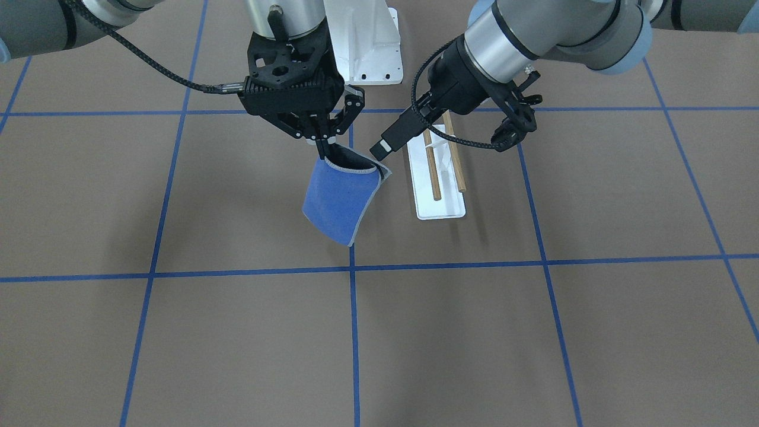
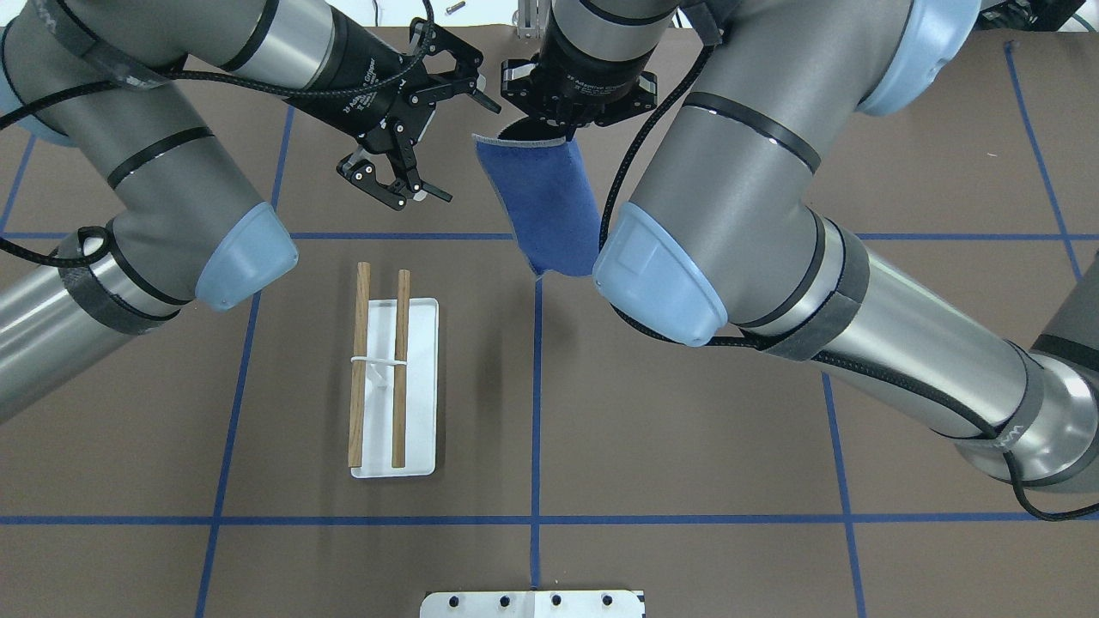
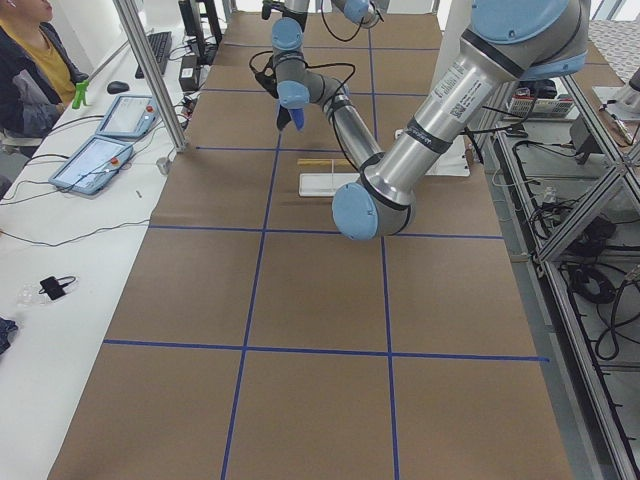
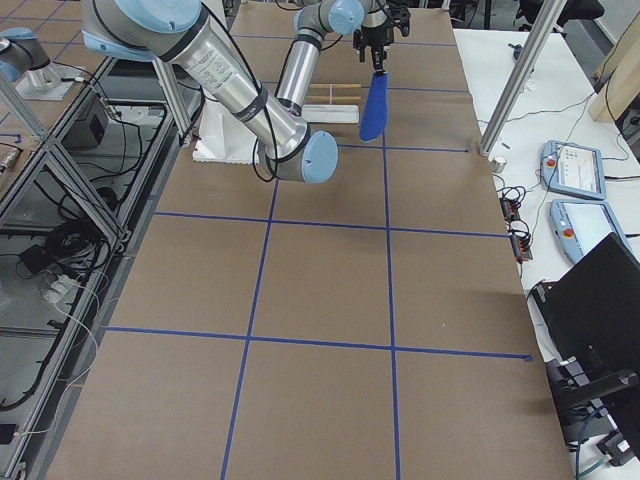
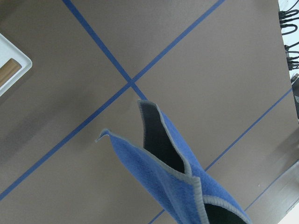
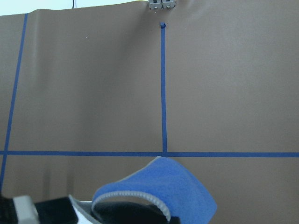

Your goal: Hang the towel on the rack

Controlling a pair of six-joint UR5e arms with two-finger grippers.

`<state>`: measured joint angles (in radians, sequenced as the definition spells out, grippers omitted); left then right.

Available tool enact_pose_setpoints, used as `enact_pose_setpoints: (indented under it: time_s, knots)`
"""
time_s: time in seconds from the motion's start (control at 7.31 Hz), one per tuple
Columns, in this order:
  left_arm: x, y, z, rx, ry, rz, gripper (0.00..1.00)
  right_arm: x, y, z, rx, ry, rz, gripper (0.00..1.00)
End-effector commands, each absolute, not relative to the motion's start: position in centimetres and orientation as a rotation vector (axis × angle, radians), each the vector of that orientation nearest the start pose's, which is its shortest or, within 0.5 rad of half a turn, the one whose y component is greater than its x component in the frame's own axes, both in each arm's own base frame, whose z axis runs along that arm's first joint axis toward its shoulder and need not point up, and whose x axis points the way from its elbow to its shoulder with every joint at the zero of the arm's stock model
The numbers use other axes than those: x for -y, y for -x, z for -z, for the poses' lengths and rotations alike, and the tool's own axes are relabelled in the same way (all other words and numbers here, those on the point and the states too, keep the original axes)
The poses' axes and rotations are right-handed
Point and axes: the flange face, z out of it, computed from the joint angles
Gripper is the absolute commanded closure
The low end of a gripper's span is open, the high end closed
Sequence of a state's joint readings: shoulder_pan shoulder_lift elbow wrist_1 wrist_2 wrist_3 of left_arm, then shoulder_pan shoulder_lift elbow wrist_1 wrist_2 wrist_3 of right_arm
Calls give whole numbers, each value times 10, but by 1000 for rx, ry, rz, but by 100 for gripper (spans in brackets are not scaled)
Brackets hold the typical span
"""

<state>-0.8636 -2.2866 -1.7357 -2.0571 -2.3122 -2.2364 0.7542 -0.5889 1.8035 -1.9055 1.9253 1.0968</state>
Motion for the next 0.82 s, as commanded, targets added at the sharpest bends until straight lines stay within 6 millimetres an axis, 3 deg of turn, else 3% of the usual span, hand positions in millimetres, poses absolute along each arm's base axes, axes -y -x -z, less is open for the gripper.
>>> enact_pose_setpoints:
  time_s: [0.0, 0.27, 0.68]
  knots:
    - [519, -353, -97, -1384, 482, 798, 2, 491, 387, -12, 913, -242, -93, 100]
    - [529, -358, -88, -1389, 494, 886, 2, 480, 388, -11, 918, -250, -81, 100]
    - [526, -366, -88, -1381, 516, 892, 3, 466, 388, -6, 934, -265, -97, 100]
